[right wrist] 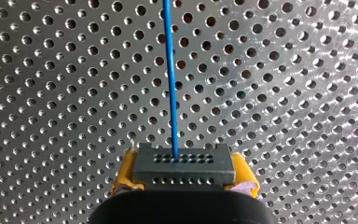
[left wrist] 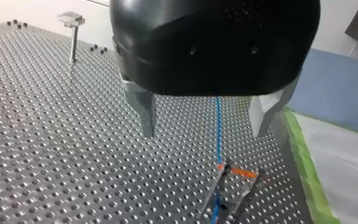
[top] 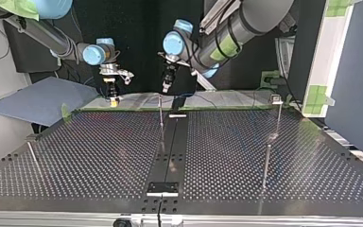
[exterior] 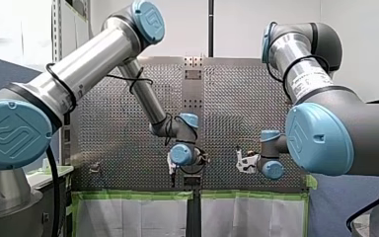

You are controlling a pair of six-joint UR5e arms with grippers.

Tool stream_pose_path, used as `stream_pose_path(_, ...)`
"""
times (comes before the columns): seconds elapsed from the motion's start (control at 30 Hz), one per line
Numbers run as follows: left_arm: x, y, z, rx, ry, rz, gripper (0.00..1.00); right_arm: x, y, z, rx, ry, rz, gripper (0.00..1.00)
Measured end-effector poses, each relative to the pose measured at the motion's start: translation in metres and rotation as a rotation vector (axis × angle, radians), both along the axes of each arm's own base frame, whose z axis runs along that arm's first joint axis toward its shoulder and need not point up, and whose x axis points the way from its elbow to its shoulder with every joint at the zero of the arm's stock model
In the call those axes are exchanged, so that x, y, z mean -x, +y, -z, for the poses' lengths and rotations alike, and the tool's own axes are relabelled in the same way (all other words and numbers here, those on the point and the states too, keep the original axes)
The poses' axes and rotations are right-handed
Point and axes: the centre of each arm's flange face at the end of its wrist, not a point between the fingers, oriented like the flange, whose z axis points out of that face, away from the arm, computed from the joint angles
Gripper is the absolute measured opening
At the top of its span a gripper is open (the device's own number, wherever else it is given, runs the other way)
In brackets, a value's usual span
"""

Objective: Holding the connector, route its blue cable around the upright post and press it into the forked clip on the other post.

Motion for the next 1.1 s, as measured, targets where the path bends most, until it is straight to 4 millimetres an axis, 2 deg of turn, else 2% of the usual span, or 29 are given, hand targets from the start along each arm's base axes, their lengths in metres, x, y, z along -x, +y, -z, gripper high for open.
stream_pose_path(0.27,0.005,0.005,0.022,-0.063,0.056,-0.027,1.00,0.001,-0.001,-0.001,0.000,-0.003,0.002,0.00)
stream_pose_path(1.1,0.007,0.009,0.024,-0.083,0.078,-0.040,1.00,0.003,0.000,0.000,-0.001,-0.005,0.002,0.00)
